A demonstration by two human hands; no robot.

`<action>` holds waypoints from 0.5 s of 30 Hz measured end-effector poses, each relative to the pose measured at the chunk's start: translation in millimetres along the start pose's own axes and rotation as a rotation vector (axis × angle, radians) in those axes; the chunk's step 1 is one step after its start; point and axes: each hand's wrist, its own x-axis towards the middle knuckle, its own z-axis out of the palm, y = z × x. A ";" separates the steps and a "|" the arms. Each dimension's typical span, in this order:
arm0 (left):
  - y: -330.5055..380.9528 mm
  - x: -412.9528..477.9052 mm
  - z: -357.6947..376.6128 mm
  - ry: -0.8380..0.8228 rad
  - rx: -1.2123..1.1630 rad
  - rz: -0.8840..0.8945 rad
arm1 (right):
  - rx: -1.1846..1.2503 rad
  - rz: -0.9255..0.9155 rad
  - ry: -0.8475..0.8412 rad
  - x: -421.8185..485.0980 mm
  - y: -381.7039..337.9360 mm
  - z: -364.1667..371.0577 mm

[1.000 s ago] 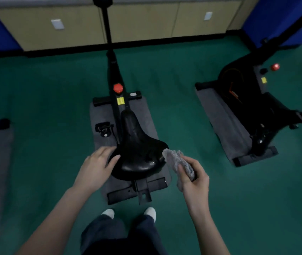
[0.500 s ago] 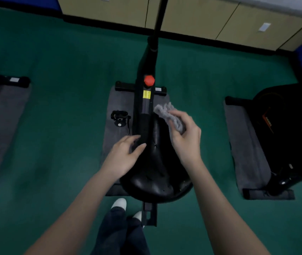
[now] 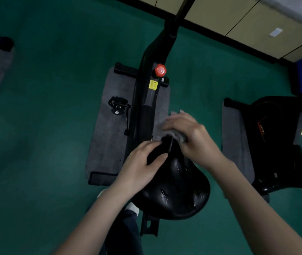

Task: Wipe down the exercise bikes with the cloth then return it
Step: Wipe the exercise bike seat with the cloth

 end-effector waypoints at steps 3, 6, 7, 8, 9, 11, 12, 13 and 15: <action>-1.6 -2.5 2.0 -0.003 -0.023 0.002 | 0.067 0.221 0.117 21.2 19.7 -2.6; -6.1 -3.2 4.2 0.011 -0.037 0.002 | 0.478 0.567 0.248 19.0 35.2 0.0; -7.1 -4.2 4.6 0.018 -0.044 0.000 | 0.591 0.626 0.299 10.2 36.3 3.9; -7.8 -4.3 5.7 0.027 -0.051 0.000 | 0.658 0.657 0.348 -0.2 34.7 7.7; -8.6 -4.3 6.9 0.035 -0.057 0.000 | 0.697 0.683 0.382 -10.4 31.4 11.2; -10.6 -4.0 9.5 0.051 -0.067 -0.009 | 0.706 0.738 0.428 -28.6 23.5 17.0; -11.3 -3.3 10.0 0.060 -0.071 -0.012 | 0.687 0.761 0.449 -34.4 21.0 19.1; -11.9 -2.7 10.5 0.068 -0.072 -0.011 | 0.650 0.781 0.466 -38.3 18.6 19.7; -12.9 -1.6 11.2 0.082 -0.064 0.000 | 0.531 0.793 0.473 -46.0 11.8 20.1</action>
